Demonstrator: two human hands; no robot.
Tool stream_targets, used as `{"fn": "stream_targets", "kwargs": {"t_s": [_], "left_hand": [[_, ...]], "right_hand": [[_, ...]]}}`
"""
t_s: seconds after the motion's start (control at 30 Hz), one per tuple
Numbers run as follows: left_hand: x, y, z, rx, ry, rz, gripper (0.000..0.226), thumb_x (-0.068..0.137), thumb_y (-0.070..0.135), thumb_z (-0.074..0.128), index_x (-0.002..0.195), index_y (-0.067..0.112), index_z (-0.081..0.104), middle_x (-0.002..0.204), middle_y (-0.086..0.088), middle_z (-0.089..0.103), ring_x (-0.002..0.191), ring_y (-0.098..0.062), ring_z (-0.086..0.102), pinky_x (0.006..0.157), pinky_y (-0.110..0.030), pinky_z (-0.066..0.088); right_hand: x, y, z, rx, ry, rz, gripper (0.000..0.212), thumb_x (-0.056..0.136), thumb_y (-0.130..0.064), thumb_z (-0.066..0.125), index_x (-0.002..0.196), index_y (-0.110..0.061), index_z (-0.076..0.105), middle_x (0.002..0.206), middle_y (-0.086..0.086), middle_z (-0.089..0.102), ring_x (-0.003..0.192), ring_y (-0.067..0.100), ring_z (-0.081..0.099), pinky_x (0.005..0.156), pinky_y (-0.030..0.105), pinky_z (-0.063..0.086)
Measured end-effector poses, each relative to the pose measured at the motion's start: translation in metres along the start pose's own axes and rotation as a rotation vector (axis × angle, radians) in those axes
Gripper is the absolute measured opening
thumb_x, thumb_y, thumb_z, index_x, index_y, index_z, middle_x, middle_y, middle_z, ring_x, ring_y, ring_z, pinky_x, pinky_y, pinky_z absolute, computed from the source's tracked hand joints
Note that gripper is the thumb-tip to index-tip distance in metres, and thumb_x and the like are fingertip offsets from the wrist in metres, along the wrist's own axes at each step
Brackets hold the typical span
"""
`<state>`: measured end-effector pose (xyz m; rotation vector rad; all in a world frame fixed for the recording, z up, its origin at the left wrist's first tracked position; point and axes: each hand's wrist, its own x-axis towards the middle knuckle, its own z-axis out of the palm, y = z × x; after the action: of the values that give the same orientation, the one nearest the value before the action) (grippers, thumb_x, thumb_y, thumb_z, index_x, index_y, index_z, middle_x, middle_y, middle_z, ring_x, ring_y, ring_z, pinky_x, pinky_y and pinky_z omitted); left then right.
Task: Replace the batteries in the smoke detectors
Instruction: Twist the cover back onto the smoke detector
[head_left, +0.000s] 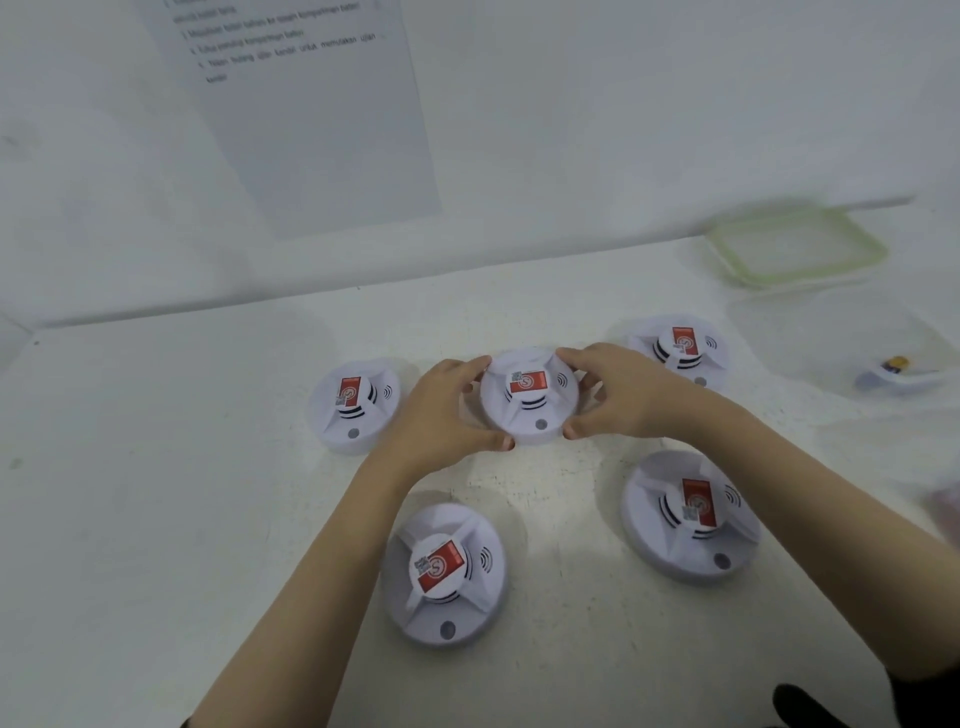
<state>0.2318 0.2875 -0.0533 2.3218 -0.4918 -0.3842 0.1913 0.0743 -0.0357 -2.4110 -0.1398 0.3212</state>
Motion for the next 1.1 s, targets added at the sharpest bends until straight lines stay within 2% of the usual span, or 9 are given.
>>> {"fn": "stream_targets", "kwargs": {"t_s": [0.13, 0.3, 0.43, 0.53, 0.67, 0.8, 0.87, 0.93, 1.1], "left_hand": [[-0.013, -0.006, -0.020, 0.218, 0.162, 0.042, 0.088, 0.071, 0.027, 0.085, 0.146, 0.023, 0.040, 0.140, 0.003, 0.044, 0.131, -0.014, 0.034, 0.101, -0.020, 0.023], [-0.022, -0.031, -0.053, 0.523, 0.202, -0.233, 0.101, 0.071, 0.051, 0.079, 0.153, 0.028, 0.024, 0.158, -0.012, 0.021, 0.147, -0.029, 0.015, 0.118, -0.042, 0.013], [-0.026, -0.045, -0.066, 0.315, 0.194, -0.264, 0.103, 0.060, 0.041, 0.088, 0.147, 0.024, 0.036, 0.141, -0.010, 0.043, 0.131, -0.028, 0.038, 0.104, -0.040, 0.035], [-0.029, -0.043, -0.065, 0.221, 0.214, -0.212, 0.108, 0.043, 0.056, 0.081, 0.142, 0.030, 0.044, 0.125, -0.005, 0.048, 0.120, -0.022, 0.045, 0.096, -0.033, 0.038], [-0.035, -0.024, -0.059, -0.216, 0.253, -0.053, 0.087, 0.044, 0.055, 0.080, 0.124, 0.036, 0.051, 0.115, 0.008, 0.056, 0.104, -0.010, 0.058, 0.079, -0.022, 0.052], [-0.043, 0.003, -0.053, -0.564, 0.248, 0.101, 0.074, 0.046, 0.043, 0.081, 0.112, 0.029, 0.049, 0.117, 0.004, 0.058, 0.095, -0.013, 0.065, 0.067, -0.019, 0.054], [-0.046, 0.015, -0.046, -0.662, 0.239, 0.200, 0.078, 0.045, 0.044, 0.088, 0.110, 0.022, 0.050, 0.117, 0.000, 0.060, 0.097, -0.015, 0.066, 0.069, -0.022, 0.055], [-0.048, 0.026, -0.036, -0.734, 0.230, 0.270, 0.085, 0.045, 0.055, 0.091, 0.109, 0.018, 0.049, 0.115, -0.001, 0.060, 0.097, -0.009, 0.067, 0.070, -0.022, 0.055], [-0.054, 0.044, -0.016, -0.717, 0.209, 0.331, 0.086, 0.049, 0.056, 0.089, 0.114, 0.017, 0.049, 0.121, -0.005, 0.058, 0.108, -0.012, 0.063, 0.083, -0.026, 0.053]], "right_hand": [[-0.003, -0.004, -0.002, -0.061, -0.030, 0.017, 0.095, 0.074, -0.033, 0.076, 0.149, -0.024, 0.018, 0.147, 0.000, 0.032, 0.133, 0.017, 0.032, 0.107, 0.033, 0.028], [-0.002, -0.007, 0.005, -0.092, -0.012, -0.020, 0.096, 0.076, -0.038, 0.074, 0.150, -0.026, 0.013, 0.152, 0.000, 0.026, 0.139, 0.016, 0.023, 0.108, 0.030, 0.022], [-0.002, -0.006, 0.009, -0.081, 0.009, -0.025, 0.094, 0.076, -0.037, 0.074, 0.149, -0.025, 0.016, 0.151, 0.000, 0.028, 0.137, 0.016, 0.027, 0.107, 0.031, 0.025], [-0.004, -0.004, 0.009, -0.050, 0.014, -0.029, 0.095, 0.076, -0.037, 0.074, 0.149, -0.027, 0.015, 0.152, -0.001, 0.027, 0.139, 0.016, 0.025, 0.109, 0.032, 0.024], [-0.007, 0.000, 0.010, -0.040, 0.026, -0.030, 0.090, 0.078, -0.041, 0.071, 0.149, -0.026, 0.017, 0.151, -0.001, 0.031, 0.139, 0.018, 0.027, 0.112, 0.039, 0.026], [-0.020, -0.003, 0.014, -0.007, 0.341, -0.159, 0.056, 0.089, -0.026, 0.062, 0.141, -0.024, 0.039, 0.143, -0.002, 0.042, 0.134, 0.013, 0.033, 0.111, 0.030, 0.025], [-0.029, -0.012, 0.016, 0.120, 0.501, -0.228, 0.040, 0.093, -0.021, 0.056, 0.132, -0.027, 0.048, 0.133, -0.006, 0.051, 0.122, 0.004, 0.045, 0.104, 0.020, 0.034], [-0.039, -0.025, 0.016, 0.417, 0.456, -0.208, 0.033, 0.096, -0.018, 0.051, 0.127, -0.030, 0.050, 0.122, -0.004, 0.060, 0.106, 0.000, 0.056, 0.093, 0.016, 0.043], [-0.063, -0.046, 0.012, 1.093, 0.165, -0.133, 0.044, 0.088, -0.027, 0.050, 0.132, -0.027, 0.050, 0.113, 0.023, 0.064, 0.091, 0.034, 0.064, 0.077, 0.036, 0.058]]}}
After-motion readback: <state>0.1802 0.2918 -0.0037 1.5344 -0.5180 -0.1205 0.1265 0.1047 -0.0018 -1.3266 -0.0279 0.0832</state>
